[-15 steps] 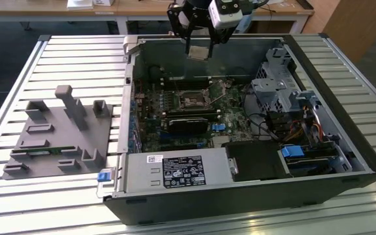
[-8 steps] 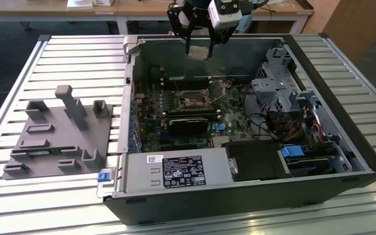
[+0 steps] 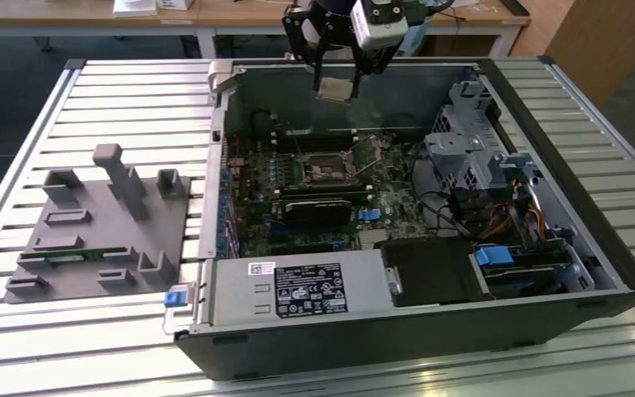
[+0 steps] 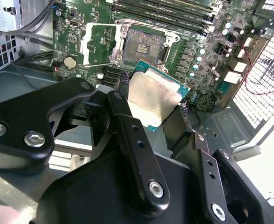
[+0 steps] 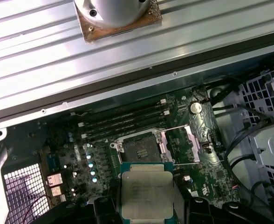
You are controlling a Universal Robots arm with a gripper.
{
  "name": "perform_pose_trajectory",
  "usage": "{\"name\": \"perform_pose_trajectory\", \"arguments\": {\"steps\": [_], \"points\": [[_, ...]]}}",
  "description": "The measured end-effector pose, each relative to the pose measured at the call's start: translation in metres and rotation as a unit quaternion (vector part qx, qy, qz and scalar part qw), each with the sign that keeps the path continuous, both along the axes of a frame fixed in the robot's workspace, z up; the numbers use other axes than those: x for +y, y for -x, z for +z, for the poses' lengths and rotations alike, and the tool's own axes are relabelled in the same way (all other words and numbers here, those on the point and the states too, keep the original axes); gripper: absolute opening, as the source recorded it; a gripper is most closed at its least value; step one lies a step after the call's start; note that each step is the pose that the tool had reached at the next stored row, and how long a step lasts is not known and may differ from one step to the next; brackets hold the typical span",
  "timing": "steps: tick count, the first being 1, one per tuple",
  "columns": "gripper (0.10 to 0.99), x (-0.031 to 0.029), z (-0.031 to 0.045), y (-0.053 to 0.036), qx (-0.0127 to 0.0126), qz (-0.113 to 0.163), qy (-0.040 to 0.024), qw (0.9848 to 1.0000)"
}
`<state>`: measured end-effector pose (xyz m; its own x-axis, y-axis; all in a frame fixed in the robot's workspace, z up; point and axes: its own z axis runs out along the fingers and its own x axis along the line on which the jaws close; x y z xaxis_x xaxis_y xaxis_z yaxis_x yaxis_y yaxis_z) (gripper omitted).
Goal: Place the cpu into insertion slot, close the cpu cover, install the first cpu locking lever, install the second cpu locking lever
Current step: 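Place the cpu into insertion slot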
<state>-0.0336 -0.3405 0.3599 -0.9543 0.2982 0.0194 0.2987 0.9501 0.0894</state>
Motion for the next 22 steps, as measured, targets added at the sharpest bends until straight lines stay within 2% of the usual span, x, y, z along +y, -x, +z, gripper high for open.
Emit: {"name": "perform_pose_trajectory", "arguments": {"steps": [22], "points": [[0.537,0.0000,-0.0001,0.0000,0.0000,-0.016,0.0000,0.9999]]}}
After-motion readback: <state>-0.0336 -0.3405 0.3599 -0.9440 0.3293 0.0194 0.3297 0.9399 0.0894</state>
